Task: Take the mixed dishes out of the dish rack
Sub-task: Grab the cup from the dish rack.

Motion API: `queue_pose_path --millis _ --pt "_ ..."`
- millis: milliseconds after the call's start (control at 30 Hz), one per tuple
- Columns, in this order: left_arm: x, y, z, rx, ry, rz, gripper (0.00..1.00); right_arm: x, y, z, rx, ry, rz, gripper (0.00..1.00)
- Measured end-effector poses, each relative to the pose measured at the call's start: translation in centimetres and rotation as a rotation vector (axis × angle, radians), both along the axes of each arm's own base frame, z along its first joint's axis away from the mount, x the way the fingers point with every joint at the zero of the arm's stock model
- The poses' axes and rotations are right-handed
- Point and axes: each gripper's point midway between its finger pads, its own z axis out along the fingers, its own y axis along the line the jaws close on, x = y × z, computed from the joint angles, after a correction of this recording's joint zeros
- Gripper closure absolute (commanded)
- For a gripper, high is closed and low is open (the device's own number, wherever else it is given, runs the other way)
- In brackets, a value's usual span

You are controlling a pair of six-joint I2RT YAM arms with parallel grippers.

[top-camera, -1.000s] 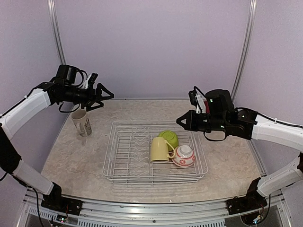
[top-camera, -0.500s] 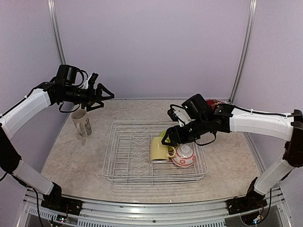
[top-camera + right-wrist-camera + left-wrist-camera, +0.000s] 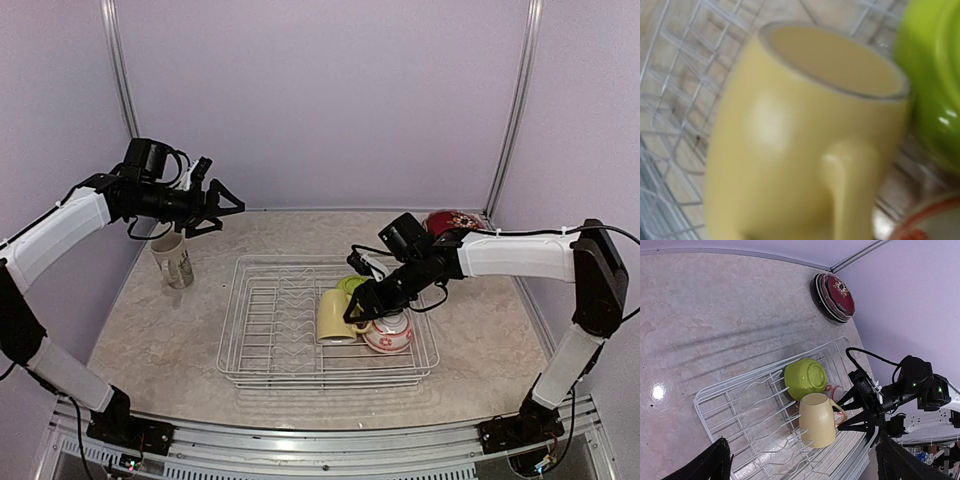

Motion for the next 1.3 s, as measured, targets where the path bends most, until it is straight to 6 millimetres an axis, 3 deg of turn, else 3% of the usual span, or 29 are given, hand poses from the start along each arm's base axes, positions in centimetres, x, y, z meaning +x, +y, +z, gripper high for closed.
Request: queue_pose_path --millis 167,300,633,733,833,1033,1200,1300 --pt "0.0 -0.1 -0.5 0.005 0.017 -0.002 0.04 -0.4 0.5 -0.2 0.04 0.011 0.031 0.86" --pt "0.0 -0.1 -0.7 0.008 0.025 -0.002 0.04 -0.5 0.5 -0.2 0.059 0.023 0.026 0.99" --pt "0.0 -0.6 -1.3 0.006 0.045 -0.021 0.04 -0.4 -0.5 0.5 0.065 -0.075 0.0 1.0" --pt "-0.9 -1.8 -1.1 -0.015 0.051 -0.076 0.05 -0.1 -0.9 2.0 0.081 -0.158 -0.012 1.0" --pt "-2.6 -3.9 -0.4 -0.058 0.045 -0.173 0.05 0.1 -1.1 4.7 0.116 -0.277 -0.021 1.0" --pt "-7.4 -8.8 0.8 -0.121 0.027 -0.4 0.06 -0.1 -0.3 10.6 0.234 -0.498 -0.01 1.0" --pt "-10.9 -11.9 0.9 -0.127 0.01 -0.535 0.06 0.2 0.9 13.7 0.357 -0.562 -0.028 1.0" --pt "-11.1 -12.1 0.2 -0.109 -0.02 -0.521 0.04 0.2 1.4 14.9 0.461 -0.53 -0.077 1.0"
